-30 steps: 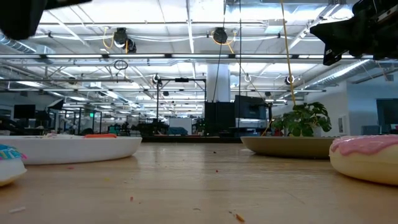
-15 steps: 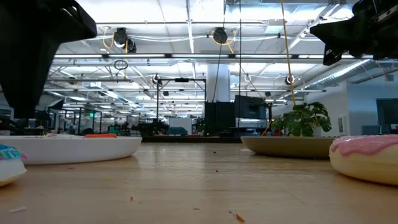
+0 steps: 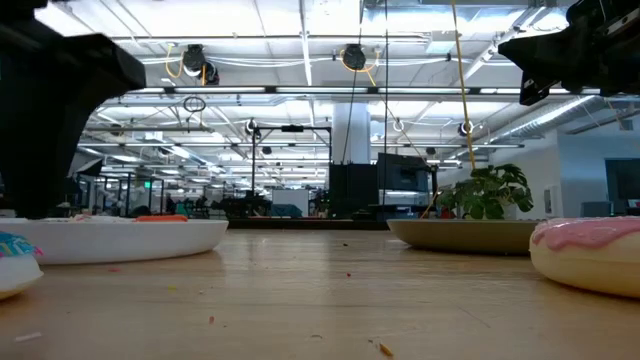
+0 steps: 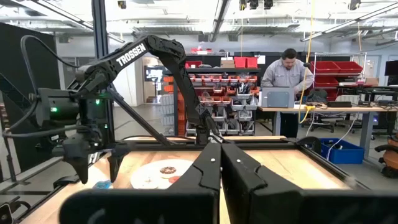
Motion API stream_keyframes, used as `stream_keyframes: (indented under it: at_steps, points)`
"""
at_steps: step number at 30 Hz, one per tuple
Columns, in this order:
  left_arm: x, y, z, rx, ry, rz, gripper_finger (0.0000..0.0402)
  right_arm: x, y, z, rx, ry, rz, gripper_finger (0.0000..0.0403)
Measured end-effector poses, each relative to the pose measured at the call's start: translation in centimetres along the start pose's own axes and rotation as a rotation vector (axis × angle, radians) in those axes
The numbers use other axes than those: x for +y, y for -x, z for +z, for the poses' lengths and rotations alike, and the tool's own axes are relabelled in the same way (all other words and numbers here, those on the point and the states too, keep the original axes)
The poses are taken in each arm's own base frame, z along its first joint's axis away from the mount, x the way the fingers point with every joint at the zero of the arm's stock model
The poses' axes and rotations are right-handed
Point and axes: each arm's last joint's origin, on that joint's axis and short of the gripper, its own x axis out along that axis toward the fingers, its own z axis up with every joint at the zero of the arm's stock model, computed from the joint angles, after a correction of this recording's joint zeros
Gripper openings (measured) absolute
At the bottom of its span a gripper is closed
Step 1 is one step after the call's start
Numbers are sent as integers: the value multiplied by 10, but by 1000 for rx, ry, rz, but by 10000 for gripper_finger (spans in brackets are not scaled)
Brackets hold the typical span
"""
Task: Pick & Place donuts
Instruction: Put the small blue donut on the white plate
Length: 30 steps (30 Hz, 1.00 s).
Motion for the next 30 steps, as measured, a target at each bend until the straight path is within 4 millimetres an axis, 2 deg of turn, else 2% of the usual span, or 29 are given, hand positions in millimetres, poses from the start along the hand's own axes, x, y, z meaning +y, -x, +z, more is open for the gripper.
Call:
stream_keyframes:
  at_steps: [12, 21, 30]
  points:
    - [4, -4, 3, -7, -17, -7, 333, 0, 0, 0, 0, 0, 0, 0]
    - [5, -21, 1, 54, -32, 4, 333, 0, 0, 0, 0, 0, 0, 0]
    - [6, -28, 2, 75, -65, -9, 326, 0, 0, -1, 5, 0, -1, 0]
